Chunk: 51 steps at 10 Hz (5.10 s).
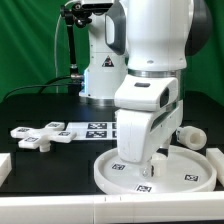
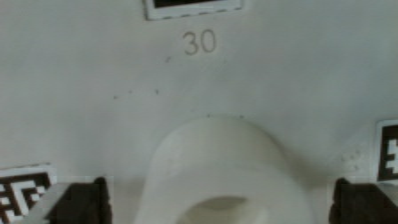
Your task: Assemble round table
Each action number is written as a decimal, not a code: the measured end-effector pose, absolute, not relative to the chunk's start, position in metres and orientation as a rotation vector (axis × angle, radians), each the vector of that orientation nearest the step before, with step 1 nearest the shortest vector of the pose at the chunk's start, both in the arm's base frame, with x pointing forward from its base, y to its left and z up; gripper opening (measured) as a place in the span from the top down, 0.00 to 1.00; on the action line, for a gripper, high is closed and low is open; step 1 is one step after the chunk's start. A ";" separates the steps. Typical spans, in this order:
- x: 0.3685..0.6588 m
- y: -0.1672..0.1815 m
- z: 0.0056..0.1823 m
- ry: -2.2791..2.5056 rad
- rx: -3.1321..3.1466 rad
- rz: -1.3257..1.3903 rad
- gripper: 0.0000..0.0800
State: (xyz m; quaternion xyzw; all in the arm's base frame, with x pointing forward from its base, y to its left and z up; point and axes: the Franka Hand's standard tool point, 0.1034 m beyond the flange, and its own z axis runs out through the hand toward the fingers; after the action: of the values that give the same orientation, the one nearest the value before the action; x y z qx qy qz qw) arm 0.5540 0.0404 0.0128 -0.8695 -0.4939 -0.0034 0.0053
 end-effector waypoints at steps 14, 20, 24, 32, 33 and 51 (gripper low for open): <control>0.491 0.086 0.061 -0.064 -3.099 -0.007 0.19; 0.480 0.115 0.055 0.135 -3.085 0.090 0.19; 0.482 0.127 0.060 0.113 -3.028 0.539 0.19; 0.468 0.128 0.044 0.069 -2.818 1.263 0.19; 0.466 0.128 0.038 0.060 -2.777 1.355 0.19; 0.480 0.117 0.079 -0.081 -2.699 1.384 0.49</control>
Offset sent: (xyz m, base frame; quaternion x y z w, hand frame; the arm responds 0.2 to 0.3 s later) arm -0.0391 -0.0195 0.0459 -0.0440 -0.0154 0.1518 0.9873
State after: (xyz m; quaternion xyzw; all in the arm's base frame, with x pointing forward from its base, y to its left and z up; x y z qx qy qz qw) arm 0.4804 0.1166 0.0792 -0.8883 -0.0267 0.4554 0.0538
